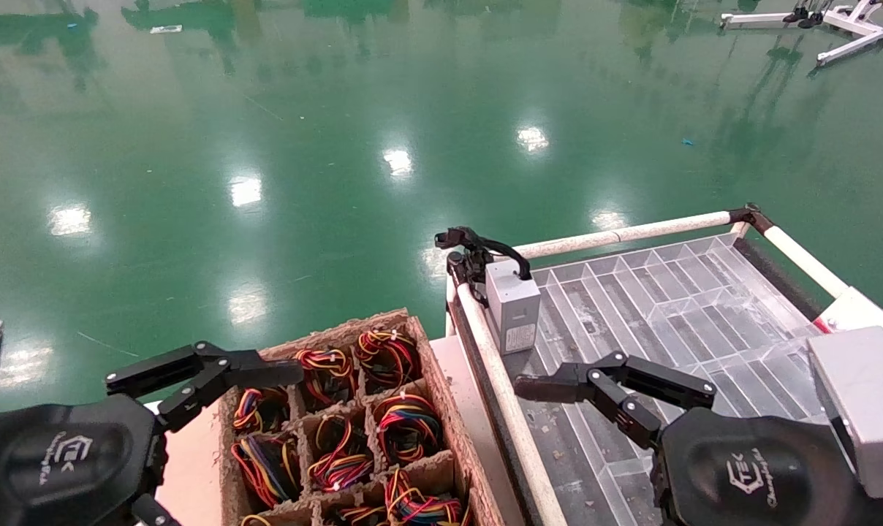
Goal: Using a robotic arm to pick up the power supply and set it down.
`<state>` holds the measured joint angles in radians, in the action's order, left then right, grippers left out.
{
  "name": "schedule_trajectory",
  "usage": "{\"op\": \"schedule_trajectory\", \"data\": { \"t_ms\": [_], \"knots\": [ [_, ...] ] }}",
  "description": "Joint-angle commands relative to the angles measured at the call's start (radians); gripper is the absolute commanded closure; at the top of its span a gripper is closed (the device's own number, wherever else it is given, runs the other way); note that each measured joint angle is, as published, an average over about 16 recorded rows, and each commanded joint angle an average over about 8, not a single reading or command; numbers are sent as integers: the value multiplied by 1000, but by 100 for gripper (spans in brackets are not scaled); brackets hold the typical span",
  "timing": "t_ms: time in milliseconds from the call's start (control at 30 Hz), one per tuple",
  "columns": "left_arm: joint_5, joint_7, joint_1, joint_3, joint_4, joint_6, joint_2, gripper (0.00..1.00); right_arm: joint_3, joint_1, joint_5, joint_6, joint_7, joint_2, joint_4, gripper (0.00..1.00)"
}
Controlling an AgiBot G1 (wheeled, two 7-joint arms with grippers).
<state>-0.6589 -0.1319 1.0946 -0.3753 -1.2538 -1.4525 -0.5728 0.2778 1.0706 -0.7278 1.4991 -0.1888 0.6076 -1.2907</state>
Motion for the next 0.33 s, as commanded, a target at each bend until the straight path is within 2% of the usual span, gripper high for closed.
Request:
{"op": "schedule_trajectory", "data": {
  "t_ms": [33,333],
  "knots": [
    [0,0,0,0,0,0,0,0,0,1,-1,-1,0,1,2,0],
    [0,0,0,0,0,0,0,0,1,3,-2,-3,1,3,5,0]
  ]
}}
